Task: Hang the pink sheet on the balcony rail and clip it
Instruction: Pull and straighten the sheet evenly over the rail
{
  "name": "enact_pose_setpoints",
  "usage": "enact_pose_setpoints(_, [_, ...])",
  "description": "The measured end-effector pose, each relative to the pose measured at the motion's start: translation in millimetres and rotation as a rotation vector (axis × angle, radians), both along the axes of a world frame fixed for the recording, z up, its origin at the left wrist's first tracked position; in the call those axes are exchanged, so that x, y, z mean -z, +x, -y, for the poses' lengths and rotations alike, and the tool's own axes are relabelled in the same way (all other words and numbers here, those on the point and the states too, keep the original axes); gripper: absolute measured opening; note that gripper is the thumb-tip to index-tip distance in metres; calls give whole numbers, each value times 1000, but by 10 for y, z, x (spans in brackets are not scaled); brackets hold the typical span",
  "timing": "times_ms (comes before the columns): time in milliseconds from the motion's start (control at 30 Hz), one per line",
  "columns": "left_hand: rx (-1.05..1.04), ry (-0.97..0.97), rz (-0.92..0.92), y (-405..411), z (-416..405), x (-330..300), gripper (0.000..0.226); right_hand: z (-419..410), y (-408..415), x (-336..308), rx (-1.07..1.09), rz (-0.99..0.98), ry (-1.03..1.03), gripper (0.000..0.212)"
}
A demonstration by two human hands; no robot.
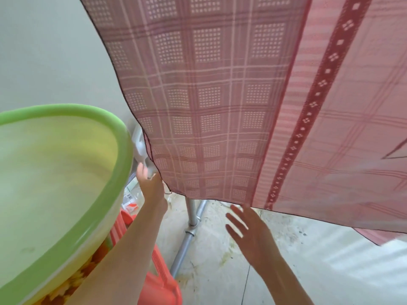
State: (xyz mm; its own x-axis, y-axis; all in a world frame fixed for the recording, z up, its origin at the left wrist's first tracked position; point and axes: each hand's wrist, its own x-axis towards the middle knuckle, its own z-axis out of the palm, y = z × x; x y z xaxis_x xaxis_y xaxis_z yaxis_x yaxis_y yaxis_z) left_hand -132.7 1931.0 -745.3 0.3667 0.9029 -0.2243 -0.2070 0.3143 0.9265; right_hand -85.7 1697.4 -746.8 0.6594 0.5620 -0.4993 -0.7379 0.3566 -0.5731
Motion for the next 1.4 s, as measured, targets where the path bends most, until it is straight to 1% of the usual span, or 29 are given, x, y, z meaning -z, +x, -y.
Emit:
enact_pose_setpoints(67, [79,66,80,14,-51,-58,70,-163,-115,-84,-64,-27,-8,27])
enact_pose_setpoints(133, [99,61,141,41,-28,-122,44,-324,-192,-145,-121,-44,-1,25])
enact_pose_setpoints(167, [68,33,169,49,-18,-99,26,-408,-218,-177,-152,-50,-7,21])
enact_pose_setpoints(200, [44,8,167,45,3,-68,16,-492,-230,-198,-182,-56,-21,17])
enact_pose_setpoints(267, [28,-46,170,-18,64,9,17,-655,-233,-238,-229,-64,-66,13])
enact_pose_setpoints(367, [33,-114,197,-155,175,94,12,-808,-241,-261,-285,-48,-135,19])
enact_pose_setpoints(433, [46,-106,179,-243,261,127,12,-870,-292,-260,-324,-12,-215,24])
enact_pose_setpoints(467, [51,-95,162,-283,309,144,14,-901,-328,-255,-327,37,-278,26])
enact_pose_setpoints(500, [59,-93,147,-308,365,159,16,-923,-354,-256,-315,139,-366,27])
enact_pose_setpoints(533, [64,-97,136,-343,403,177,17,-950,-385,-241,-293,301,-475,25])
enact_pose_setpoints(600, [66,-107,117,-388,470,202,16,-986,-439,-217,-209,714,-657,16])
enact_pose_setpoints(667, [89,-115,107,-446,525,232,14,-1027,-502,-233,-158,1053,-673,8])
enact_pose_setpoints(733, [114,-125,120,-495,581,247,15,-1086,-548,-231,-155,1284,-637,14])
enact_pose_setpoints(833, [153,-125,144,-567,652,208,18,-1204,-562,-252,-141,1477,-667,27])
enact_pose_setpoints(900, [168,-107,149,-614,660,199,16,-1276,-565,-249,-131,1525,-690,27])
enact_pose_setpoints(967, [166,-92,159,-677,639,226,15,-1336,-575,-236,-127,1546,-716,18])
enact_pose_setpoints(1067, [159,-91,130,-730,669,270,18,-1365,-577,-208,-143,1557,-692,14])
enact_pose_setpoints(1167, [92,-121,99,-711,761,279,21,-1358,-576,-194,-255,1455,-666,13])
enact_pose_setpoints(1300, [-18,-112,40,-719,729,271,24,-1314,-623,-139,-390,1517,-675,19])
enact_pose_setpoints(1400, [-50,-98,-17,-727,697,308,21,-1278,-596,-167,-465,1459,-617,16])
